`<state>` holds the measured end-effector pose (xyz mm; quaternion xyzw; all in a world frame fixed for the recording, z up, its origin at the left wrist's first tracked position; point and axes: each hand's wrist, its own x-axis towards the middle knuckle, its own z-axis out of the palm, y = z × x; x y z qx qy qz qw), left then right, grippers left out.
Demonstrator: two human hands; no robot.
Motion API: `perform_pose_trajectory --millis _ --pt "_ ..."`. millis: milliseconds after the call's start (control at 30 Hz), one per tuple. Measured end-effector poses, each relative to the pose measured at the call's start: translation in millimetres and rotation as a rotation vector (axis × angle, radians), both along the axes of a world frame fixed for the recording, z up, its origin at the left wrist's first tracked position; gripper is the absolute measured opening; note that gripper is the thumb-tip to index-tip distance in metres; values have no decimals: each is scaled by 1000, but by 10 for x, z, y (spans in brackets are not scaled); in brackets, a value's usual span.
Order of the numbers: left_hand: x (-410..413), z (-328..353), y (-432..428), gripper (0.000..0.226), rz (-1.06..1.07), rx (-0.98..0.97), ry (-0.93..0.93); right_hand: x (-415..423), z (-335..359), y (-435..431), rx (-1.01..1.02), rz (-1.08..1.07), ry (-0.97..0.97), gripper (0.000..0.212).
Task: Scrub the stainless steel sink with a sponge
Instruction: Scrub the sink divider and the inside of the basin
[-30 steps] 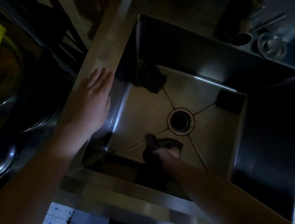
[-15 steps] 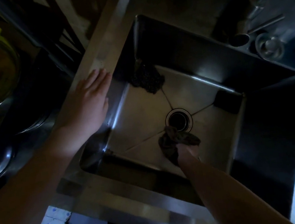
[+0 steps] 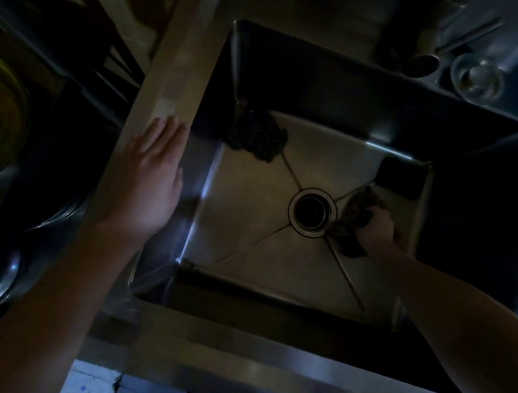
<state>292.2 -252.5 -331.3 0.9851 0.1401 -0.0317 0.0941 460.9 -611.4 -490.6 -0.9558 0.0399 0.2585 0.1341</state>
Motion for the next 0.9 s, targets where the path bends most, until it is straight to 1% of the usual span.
perform_pose_trajectory --millis 67,133,233,300,367,500,567,733,833,900 --pt "-1 10 -11 62 -5 25 29 45 -13 127 36 171 63 28" --pt "12 12 -13 62 -5 1 24 56 14 143 53 286 155 32" --pt "19 21 -15 63 2 18 41 -48 105 -53 63 397 160 43" --pt "11 24 -16 62 3 16 43 -153 164 -205 -9 411 188 54" --pt "4 38 -25 62 2 22 37 -290 185 -344 -77 353 216 59" --pt "4 27 -24 62 13 17 26 -651 230 -451 -64 45 204 54" --pt "2 10 -22 61 8 15 19 -819 233 -374 -64 -15 208 51" --pt "-9 -20 -9 62 8 17 12 -1256 194 154 23 28 357 47" --pt "-8 -31 -7 61 -1 22 10 -1350 155 609 68 166 381 48" --pt "-8 -35 -3 62 1 26 16 -1341 123 910 93 267 375 45"
